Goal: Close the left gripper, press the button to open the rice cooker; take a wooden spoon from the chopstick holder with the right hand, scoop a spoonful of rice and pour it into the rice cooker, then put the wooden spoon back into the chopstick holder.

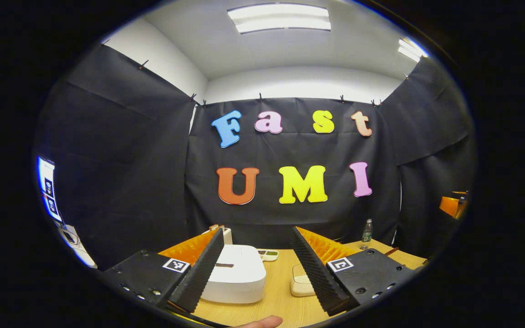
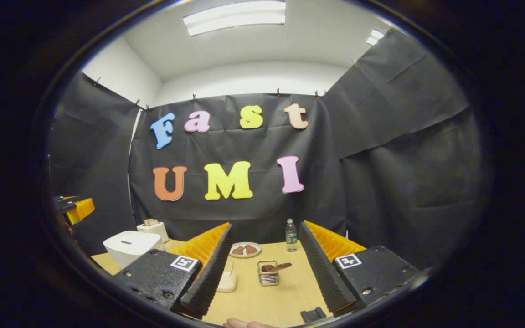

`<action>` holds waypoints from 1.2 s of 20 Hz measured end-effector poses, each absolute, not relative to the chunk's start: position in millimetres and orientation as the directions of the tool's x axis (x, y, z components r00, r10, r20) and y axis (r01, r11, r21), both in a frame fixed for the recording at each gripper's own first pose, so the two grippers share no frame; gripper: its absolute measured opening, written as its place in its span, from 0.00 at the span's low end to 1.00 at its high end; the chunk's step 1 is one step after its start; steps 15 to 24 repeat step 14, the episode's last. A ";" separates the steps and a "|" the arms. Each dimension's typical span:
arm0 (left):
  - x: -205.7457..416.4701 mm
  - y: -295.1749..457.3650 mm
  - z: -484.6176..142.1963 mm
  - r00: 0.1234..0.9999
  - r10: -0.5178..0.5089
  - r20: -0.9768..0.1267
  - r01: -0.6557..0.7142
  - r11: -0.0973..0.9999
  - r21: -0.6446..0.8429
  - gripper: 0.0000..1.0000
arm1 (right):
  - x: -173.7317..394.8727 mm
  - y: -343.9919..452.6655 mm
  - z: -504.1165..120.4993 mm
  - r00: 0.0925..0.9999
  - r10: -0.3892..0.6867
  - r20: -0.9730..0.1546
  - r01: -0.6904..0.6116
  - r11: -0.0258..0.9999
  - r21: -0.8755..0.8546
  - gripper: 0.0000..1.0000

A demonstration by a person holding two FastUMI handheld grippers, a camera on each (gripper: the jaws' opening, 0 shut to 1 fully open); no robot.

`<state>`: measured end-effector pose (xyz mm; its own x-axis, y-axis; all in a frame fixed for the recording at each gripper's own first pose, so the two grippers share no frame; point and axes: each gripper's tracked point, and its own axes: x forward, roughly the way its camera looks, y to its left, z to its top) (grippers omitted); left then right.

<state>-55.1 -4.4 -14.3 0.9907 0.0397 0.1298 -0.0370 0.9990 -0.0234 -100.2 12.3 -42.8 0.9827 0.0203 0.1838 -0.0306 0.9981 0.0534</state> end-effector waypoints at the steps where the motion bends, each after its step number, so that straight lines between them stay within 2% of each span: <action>1: -55.4 -6.3 -15.0 0.991 0.037 0.129 -0.034 0.999 -0.019 0.94 | -100.4 13.5 -41.9 0.982 0.021 0.186 -0.031 0.998 0.052 0.94; 13: -52.3 -22.1 -20.2 0.994 -0.013 0.110 0.012 1.000 0.011 0.94 | -94.2 16.5 -46.0 0.982 0.024 0.187 -0.031 0.999 0.038 0.94; 24: -52.6 -23.5 -21.2 0.994 -0.014 0.108 0.012 1.000 0.015 0.94 | -92.5 13.6 -47.3 0.983 0.019 0.182 -0.026 0.999 0.034 0.94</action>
